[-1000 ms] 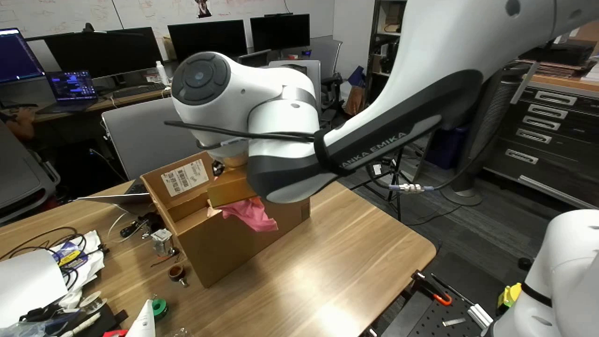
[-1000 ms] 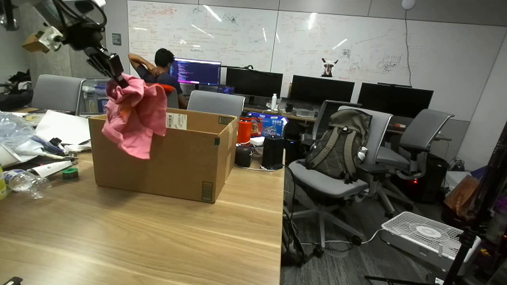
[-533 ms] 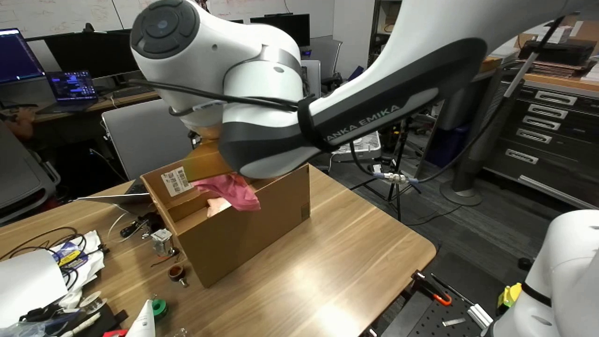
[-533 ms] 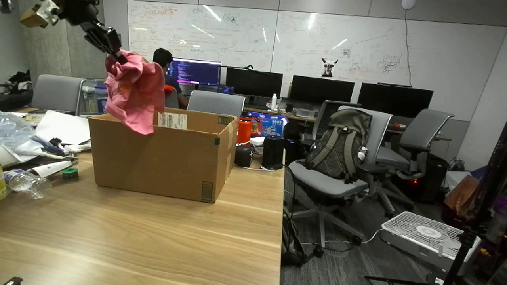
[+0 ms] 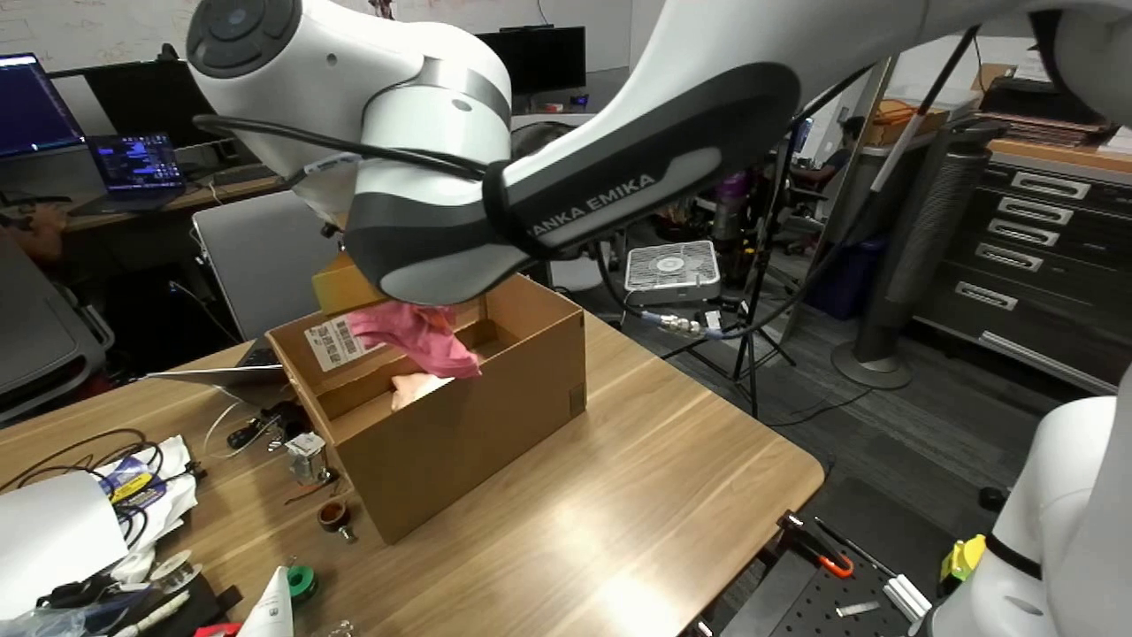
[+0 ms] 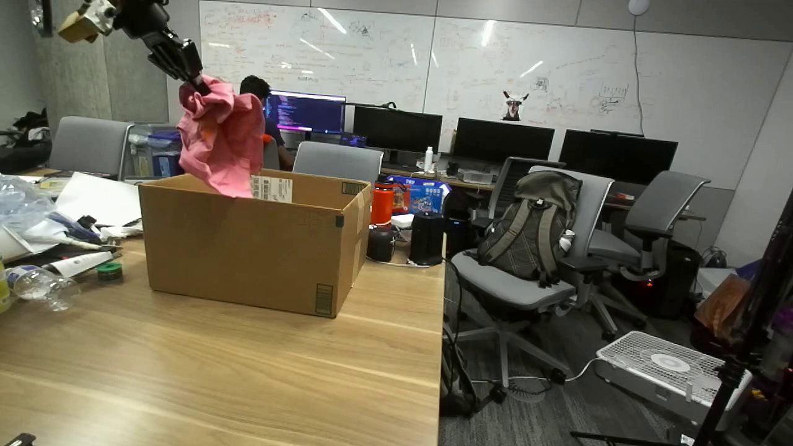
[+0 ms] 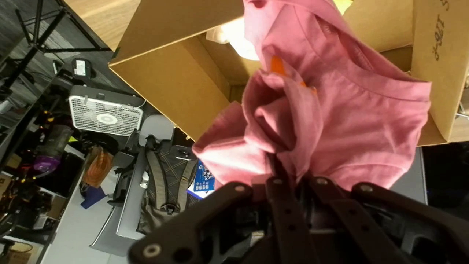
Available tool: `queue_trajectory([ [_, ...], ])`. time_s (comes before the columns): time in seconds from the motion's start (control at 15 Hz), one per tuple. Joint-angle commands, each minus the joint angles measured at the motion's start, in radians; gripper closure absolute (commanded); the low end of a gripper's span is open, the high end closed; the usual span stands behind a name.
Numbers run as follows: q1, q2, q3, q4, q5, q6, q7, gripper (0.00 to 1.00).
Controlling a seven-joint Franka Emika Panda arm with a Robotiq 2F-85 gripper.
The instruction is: Put the peach shirt, the green and yellow towels and the pink shirt in the box respectively
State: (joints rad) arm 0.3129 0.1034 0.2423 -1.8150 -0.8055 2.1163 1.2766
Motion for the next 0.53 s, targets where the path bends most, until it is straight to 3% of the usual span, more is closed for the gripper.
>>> queue_trajectory([
  [0.0,0.011,0.125,-0.004,0.174,-0.004,-0.113,-0.094,0.98],
  [0.47,0.037,0.278,-0.049,0.367,-0.005,-0.214,-0.201,0.98],
])
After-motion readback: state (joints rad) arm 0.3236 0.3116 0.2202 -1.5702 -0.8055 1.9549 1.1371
